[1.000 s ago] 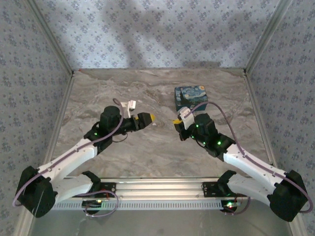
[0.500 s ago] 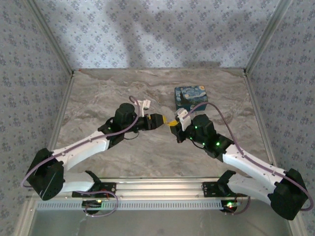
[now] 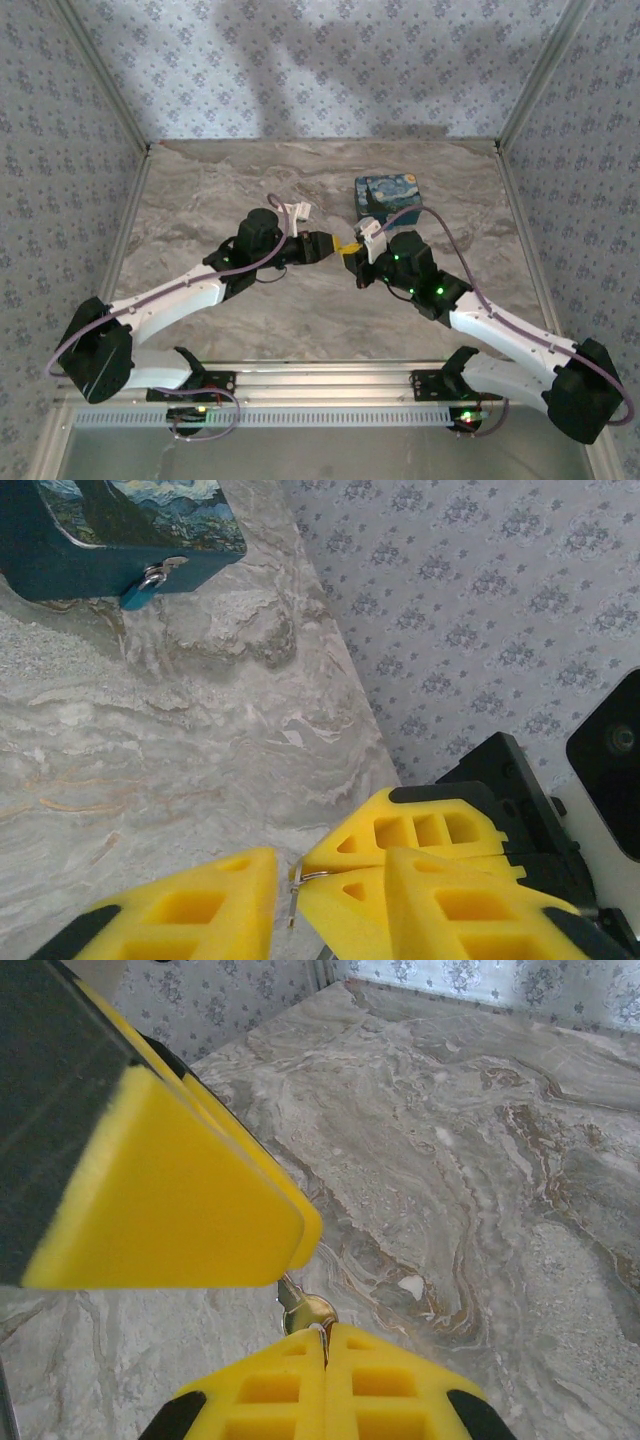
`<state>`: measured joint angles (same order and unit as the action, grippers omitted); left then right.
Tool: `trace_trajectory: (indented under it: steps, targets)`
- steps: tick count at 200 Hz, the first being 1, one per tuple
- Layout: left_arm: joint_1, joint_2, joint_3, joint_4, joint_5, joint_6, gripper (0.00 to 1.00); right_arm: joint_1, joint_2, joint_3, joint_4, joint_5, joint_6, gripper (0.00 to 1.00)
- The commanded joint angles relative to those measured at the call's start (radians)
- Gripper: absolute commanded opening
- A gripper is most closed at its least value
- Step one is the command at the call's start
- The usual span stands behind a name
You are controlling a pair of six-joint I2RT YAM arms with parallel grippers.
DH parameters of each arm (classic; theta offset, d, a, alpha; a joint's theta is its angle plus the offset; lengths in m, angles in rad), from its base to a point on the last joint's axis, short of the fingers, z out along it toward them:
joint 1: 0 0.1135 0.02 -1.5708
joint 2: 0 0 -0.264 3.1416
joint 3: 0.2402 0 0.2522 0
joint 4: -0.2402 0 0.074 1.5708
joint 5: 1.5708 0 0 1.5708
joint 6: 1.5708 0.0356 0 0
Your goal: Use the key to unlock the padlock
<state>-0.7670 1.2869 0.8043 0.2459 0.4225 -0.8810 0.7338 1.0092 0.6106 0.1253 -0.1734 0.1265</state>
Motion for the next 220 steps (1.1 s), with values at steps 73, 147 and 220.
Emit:
trace_trajectory:
  steps: [73, 147, 220]
  targets:
    - [-0.006, -0.003, 0.039, -0.031, -0.036, 0.052, 0.00, -0.030, 0.019, 0.028, 0.047, -0.093, 0.087, 0.00]
    - [0.082, -0.116, 0.052, -0.213, 0.005, 0.216, 0.00, -0.279, -0.012, -0.046, 0.126, -0.483, 0.246, 0.41]
    - [0.113, -0.177, 0.068, -0.274, 0.125, 0.318, 0.00, -0.216, 0.080, 0.013, 0.264, -0.609, 0.318, 0.60]
